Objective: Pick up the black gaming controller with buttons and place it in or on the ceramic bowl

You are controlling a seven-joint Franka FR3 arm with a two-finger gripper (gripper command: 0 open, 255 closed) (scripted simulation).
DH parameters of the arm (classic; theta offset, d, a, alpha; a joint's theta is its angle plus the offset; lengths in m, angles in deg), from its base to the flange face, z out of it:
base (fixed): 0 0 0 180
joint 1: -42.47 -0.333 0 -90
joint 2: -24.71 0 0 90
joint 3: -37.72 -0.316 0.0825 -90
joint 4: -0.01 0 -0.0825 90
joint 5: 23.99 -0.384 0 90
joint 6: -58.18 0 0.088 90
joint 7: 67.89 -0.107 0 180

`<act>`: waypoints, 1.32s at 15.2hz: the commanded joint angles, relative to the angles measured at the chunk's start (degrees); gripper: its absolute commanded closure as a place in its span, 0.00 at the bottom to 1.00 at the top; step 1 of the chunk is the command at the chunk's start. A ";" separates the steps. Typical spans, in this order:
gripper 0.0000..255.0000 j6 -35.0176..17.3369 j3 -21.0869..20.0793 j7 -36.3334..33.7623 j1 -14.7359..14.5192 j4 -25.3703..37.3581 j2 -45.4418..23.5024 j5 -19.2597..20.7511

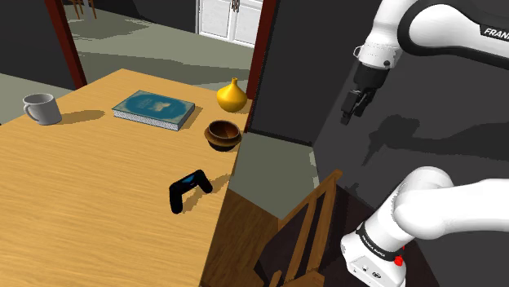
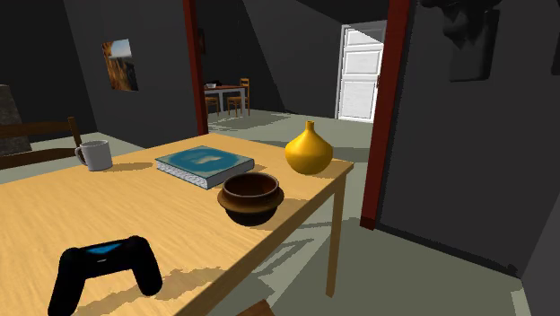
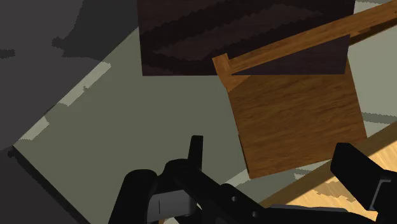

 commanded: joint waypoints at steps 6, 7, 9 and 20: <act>0.00 -5.47 -5.69 -9.15 -0.95 -3.28 -2.24 -5.82; 0.00 -6.69 -6.85 -10.93 -1.14 -3.70 -2.98 -6.95; 0.00 -9.24 -9.17 -14.44 -1.53 -4.30 -4.73 -9.12; 0.00 -24.71 -21.64 -33.01 -2.42 -1.63 -20.65 -17.28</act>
